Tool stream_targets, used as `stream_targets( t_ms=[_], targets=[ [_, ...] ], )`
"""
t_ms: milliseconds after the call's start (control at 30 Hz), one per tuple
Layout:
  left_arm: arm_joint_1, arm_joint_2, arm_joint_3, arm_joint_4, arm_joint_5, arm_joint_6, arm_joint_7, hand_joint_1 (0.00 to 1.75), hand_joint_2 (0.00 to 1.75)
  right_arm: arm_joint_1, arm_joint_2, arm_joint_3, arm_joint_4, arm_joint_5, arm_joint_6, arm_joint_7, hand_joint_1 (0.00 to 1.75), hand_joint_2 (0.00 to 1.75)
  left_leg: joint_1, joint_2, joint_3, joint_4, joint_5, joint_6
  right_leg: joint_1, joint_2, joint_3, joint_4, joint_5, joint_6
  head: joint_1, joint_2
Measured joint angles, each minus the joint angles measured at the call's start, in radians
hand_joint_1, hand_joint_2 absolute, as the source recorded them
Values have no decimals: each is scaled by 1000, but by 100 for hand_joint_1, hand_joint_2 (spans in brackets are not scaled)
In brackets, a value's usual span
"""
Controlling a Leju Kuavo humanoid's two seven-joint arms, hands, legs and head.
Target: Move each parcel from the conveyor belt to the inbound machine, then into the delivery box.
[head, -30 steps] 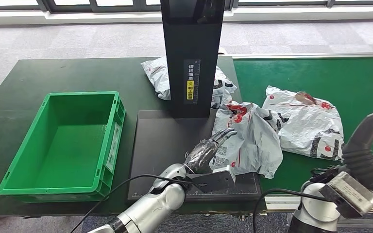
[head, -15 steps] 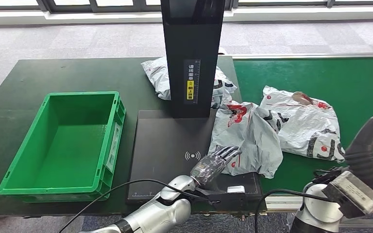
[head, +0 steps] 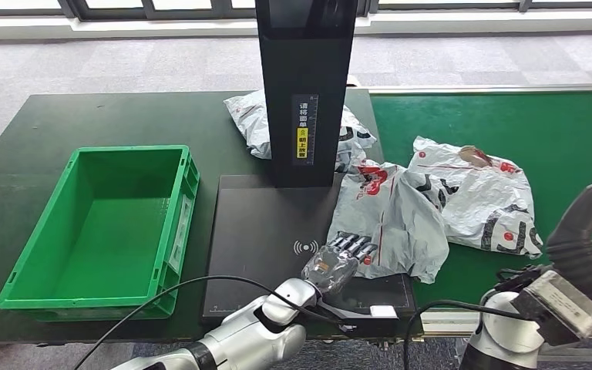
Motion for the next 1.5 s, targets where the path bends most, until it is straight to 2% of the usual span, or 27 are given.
stream_targets(
  t_ms=[100,133,167,867,900,1000,1033,1200,1500],
  targets=[
    [-15,0,-22,9,-29,2,36,148,175,0,0,-1,0,-4,0,0,0,175,0,0,0,0,0,0,0,0,0,0,0,0,0,0],
    [-19,0,-27,12,-36,2,44,169,175,0,0,-2,0,-5,0,0,0,175,0,0,0,0,0,0,0,0,0,0,0,0,0,0],
    [-24,0,-31,15,-43,2,51,175,175,0,0,-2,0,-7,0,0,0,175,0,0,0,0,0,0,0,0,0,0,0,0,0,0],
    [-79,0,-43,20,-132,-5,106,175,175,0,0,-4,0,-39,0,0,0,175,0,0,0,0,0,0,0,0,0,0,0,0,0,0],
    [-79,0,-43,20,-137,-4,108,156,175,0,0,-4,0,-40,0,0,0,175,0,0,0,0,0,0,0,0,0,0,0,0,0,0],
    [-81,0,-43,20,-152,8,118,25,175,0,0,-4,0,-41,0,0,0,175,0,0,0,0,0,0,0,0,0,0,0,0,0,0],
    [-81,0,-43,20,-158,17,122,0,175,0,0,-4,0,-41,0,0,0,175,0,0,0,0,0,0,0,0,0,0,0,0,0,0],
    [-81,0,-43,11,-173,66,130,0,175,1,0,-7,0,-41,0,0,0,175,0,0,0,0,0,0,0,0,0,0,0,0,0,0],
    [-81,0,-43,3,-175,68,130,0,175,2,0,-9,-1,-41,0,0,0,175,0,0,0,0,0,0,0,0,0,0,0,0,0,0]
  ],
)
